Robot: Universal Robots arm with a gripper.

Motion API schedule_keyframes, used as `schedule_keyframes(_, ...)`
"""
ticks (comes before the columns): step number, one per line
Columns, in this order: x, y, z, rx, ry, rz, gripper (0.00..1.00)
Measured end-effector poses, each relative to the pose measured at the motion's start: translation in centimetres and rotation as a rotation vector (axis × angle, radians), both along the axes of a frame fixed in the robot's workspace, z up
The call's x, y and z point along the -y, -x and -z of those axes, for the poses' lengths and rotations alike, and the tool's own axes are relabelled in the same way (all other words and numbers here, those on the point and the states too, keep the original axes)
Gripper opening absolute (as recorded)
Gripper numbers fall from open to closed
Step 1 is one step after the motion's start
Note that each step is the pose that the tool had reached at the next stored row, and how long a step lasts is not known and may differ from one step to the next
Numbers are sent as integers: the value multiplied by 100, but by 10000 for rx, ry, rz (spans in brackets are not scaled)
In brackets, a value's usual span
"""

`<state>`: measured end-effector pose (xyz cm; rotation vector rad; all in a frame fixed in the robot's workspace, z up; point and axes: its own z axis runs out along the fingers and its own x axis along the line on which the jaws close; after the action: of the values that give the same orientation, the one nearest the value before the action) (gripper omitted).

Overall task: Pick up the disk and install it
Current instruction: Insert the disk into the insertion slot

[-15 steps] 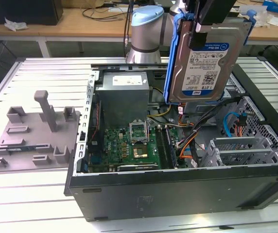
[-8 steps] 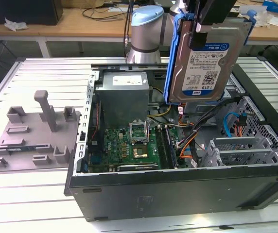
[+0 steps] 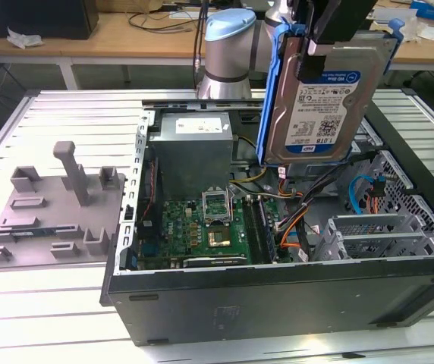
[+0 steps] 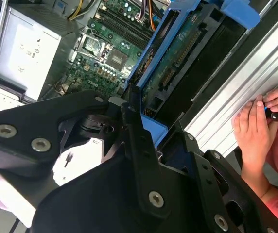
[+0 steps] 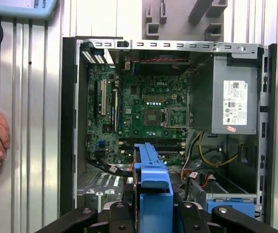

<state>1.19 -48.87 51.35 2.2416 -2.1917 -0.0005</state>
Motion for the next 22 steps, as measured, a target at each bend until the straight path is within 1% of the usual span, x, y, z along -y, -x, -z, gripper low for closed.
schedule_keyframes(2, 42, 0, 5, 0, -59, 0, 37)
schedule_keyframes(3, 75, 0, 11, 0, -114, -1, 37)
schedule_keyframes(7, 158, 0, 25, 0, -300, 0, 37)
schedule_keyframes(9, 219, 0, 34, 0, -448, -1, 37)
schedule_keyframes(11, 275, 0, 40, 0, -559, -1, 37)
schedule_keyframes(12, 304, 0, 43, -2, -597, 0, 37)
schedule_keyframes(14, 330, -1, 46, -15, -604, 0, 37)
schedule_keyframes(17, 373, -10, 48, -52, -606, 2, 37)
schedule_keyframes(19, 402, -37, 52, -97, -607, 5, 37)
schedule_keyframes(22, 413, -99, 58, -112, -612, 5, 37)
